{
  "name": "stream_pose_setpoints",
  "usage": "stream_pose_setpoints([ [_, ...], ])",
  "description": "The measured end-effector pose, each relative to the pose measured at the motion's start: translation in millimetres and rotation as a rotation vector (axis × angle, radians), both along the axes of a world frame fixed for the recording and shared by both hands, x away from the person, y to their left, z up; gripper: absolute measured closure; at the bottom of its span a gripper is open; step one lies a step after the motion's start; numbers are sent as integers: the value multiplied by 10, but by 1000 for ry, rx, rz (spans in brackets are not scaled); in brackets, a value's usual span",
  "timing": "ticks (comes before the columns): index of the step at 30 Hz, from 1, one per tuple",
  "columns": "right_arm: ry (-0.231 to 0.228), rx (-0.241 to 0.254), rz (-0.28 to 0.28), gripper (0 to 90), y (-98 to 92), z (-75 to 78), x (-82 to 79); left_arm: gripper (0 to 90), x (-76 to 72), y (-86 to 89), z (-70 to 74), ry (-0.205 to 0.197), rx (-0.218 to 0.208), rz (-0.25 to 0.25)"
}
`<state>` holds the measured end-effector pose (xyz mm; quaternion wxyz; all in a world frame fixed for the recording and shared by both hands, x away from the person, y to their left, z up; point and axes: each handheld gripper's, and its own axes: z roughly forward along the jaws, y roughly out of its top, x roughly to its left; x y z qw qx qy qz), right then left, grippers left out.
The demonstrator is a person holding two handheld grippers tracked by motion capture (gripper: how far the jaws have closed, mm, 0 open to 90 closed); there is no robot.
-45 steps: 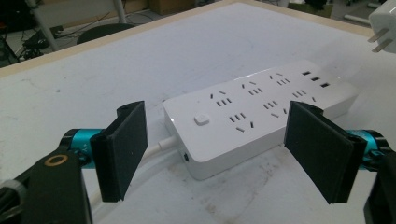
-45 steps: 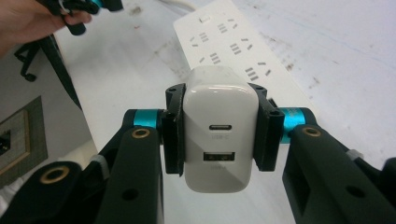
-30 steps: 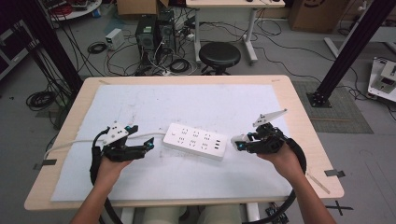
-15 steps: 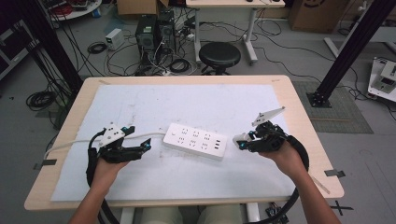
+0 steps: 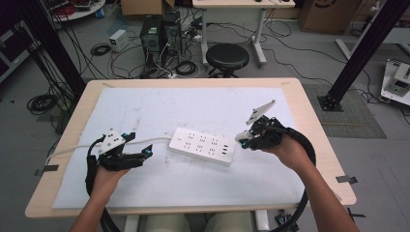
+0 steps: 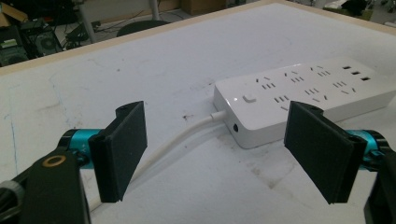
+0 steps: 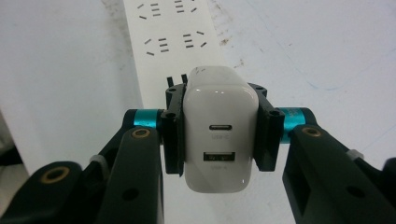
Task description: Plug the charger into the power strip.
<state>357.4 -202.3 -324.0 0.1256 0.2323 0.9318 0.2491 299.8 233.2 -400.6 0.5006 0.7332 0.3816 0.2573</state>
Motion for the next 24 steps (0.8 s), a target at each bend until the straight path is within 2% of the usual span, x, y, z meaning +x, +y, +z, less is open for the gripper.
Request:
stream_pose_setpoints([
  [9, 11, -68, 52, 632, 250, 26, 109, 213, -4, 42, -20, 0, -16, 5],
  [24, 52, -111, 136, 633, 671, 88, 330, 213, 0, 100, -55, -4, -28, 0],
])
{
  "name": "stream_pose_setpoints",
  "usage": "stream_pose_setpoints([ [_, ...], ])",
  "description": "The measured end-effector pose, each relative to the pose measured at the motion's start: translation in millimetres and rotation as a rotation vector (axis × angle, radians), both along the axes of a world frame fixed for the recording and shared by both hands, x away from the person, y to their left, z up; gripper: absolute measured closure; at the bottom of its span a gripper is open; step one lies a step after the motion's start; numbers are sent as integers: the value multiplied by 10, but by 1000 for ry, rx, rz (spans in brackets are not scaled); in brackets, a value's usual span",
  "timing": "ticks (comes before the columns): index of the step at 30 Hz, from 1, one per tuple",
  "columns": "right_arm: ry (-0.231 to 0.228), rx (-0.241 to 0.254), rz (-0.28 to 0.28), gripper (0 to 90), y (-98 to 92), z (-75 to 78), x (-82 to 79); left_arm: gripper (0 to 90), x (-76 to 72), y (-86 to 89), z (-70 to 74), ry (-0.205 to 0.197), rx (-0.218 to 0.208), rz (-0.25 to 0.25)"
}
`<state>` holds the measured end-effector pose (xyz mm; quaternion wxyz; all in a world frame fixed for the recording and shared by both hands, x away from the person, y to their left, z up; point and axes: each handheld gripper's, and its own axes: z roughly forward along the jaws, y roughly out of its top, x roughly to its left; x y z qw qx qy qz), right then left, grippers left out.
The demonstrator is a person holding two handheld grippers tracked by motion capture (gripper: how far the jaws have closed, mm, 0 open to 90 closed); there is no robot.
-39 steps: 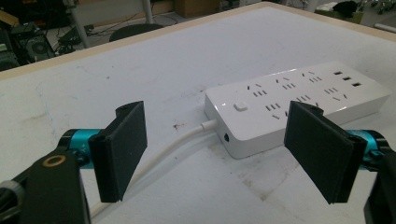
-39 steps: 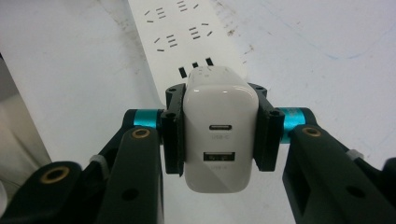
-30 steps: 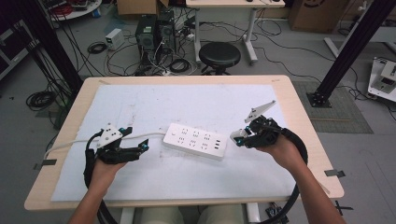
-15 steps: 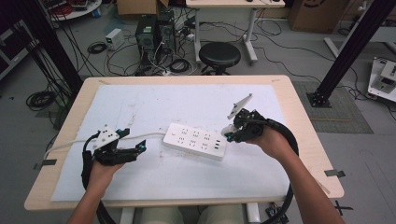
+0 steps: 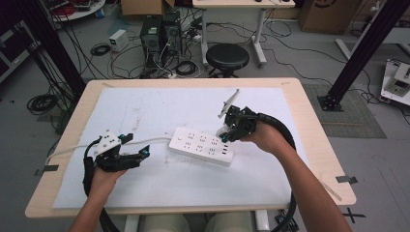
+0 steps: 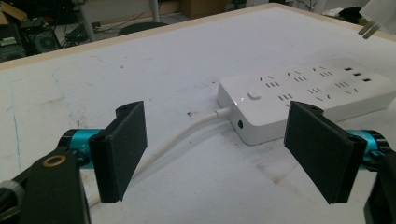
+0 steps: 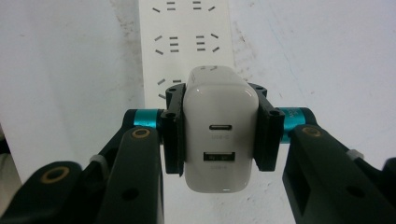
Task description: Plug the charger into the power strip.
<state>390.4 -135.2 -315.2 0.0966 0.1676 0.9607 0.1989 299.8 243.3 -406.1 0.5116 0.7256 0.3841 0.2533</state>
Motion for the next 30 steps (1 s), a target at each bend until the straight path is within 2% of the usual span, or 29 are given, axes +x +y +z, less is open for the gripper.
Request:
stream_pose_setpoints([
  [5, 35, -36, 33, 633, 159, -40, 77, 213, 3, 17, -13, 2, -8, -1],
  [14, 85, -99, 41, 633, 291, -193, 214, 213, 3, 29, -23, 0, -6, -16],
  [24, 98, -167, 53, 633, 364, -306, 325, 213, 19, 20, -31, -1, -9, -23],
  [30, 113, -193, 87, 633, 425, -329, 354, 213, 21, 21, -29, -1, -9, -23],
])
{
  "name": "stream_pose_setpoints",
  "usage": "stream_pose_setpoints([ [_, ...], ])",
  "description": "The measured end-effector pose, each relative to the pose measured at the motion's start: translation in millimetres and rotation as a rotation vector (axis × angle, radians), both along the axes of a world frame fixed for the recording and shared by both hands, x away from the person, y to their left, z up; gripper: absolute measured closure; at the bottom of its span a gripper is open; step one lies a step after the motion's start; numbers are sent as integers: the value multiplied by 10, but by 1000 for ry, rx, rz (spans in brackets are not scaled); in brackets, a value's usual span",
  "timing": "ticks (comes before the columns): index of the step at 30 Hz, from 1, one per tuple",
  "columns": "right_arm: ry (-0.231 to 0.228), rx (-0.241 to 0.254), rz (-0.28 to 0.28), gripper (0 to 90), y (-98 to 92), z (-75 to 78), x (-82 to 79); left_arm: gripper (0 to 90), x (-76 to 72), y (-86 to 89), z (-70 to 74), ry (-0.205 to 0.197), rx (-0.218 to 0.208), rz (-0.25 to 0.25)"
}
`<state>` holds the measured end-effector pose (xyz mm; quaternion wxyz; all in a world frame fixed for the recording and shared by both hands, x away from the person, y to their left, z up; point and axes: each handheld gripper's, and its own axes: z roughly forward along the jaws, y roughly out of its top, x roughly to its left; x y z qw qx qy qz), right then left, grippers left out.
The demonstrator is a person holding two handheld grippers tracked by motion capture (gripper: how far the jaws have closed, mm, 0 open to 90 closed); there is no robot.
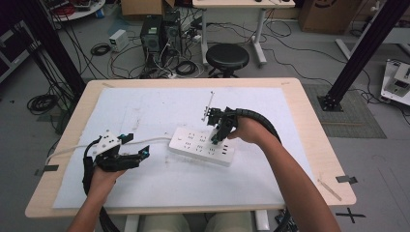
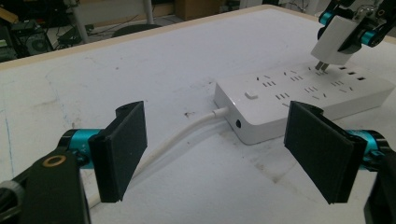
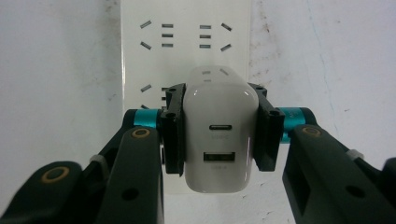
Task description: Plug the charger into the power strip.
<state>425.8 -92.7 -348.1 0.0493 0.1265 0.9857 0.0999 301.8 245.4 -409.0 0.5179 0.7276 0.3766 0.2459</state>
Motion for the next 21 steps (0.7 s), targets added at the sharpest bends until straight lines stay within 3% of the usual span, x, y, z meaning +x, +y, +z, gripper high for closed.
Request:
stream_pose_setpoints([
  [6, 4, -47, 12, 633, 63, 14, 0, 213, -9, -4, 12, -5, 2, -1],
  [21, 9, -110, 39, 635, 194, -22, -6, 213, -14, -11, 19, -1, -2, -5],
])
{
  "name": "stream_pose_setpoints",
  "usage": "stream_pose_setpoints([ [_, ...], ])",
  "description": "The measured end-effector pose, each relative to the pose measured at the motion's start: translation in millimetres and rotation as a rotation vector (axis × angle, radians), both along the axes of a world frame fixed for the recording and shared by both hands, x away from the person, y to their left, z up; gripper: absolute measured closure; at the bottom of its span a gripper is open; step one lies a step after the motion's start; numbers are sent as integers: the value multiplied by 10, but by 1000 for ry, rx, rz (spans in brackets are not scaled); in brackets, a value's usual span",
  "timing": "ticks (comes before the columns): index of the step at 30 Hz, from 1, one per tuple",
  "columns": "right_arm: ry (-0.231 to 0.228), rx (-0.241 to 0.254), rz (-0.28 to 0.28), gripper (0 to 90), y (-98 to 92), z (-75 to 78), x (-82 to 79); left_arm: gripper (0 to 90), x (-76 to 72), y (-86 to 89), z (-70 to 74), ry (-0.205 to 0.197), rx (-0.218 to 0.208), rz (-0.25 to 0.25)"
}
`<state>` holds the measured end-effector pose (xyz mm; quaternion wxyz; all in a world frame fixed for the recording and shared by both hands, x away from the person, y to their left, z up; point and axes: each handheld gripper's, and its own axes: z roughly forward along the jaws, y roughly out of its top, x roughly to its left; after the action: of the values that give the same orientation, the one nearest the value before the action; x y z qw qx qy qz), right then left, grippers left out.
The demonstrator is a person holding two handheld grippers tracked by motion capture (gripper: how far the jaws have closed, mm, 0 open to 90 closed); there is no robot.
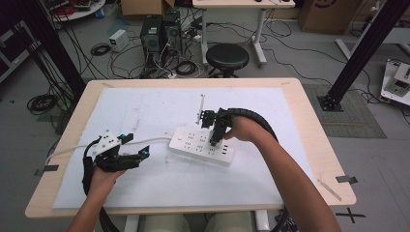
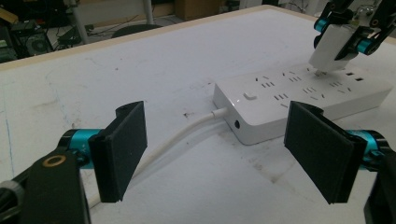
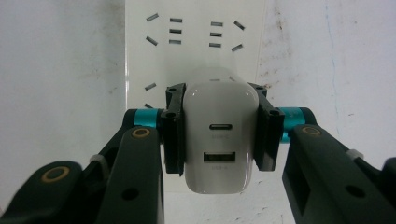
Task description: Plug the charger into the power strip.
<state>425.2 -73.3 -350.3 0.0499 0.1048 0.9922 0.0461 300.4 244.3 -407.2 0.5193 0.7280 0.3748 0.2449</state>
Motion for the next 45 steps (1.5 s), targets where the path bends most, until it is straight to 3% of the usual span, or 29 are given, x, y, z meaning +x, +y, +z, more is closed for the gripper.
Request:
stream_pose_setpoints([
  [7, 1, -37, -6, 635, 81, -16, 12, 213, -5, 3, 12, 0, 9, -5],
  [9, -1, -59, -12, 634, 107, -89, 11, 213, -12, 0, 3, 4, 3, -3],
  [25, 37, -33, -62, 638, 73, -108, 64, 214, 44, -64, 4, 7, 4, -24],
  [30, 18, -54, -62, 639, 129, -138, 40, 214, 60, -74, 20, 4, 9, -27],
  [36, 42, 5, -84, 638, 47, -158, 69, 213, 57, -55, -6, 11, 6, -23],
  [39, 39, 18, -88, 638, 28, -161, 69, 213, 61, -51, -12, 16, 9, -21],
  [42, 34, 62, -98, 636, -15, -178, 61, 213, 73, -61, -9, 13, 7, -23],
  [45, 22, 67, -92, 635, -24, -179, 52, 213, 66, -47, -2, 11, 8, -19],
])
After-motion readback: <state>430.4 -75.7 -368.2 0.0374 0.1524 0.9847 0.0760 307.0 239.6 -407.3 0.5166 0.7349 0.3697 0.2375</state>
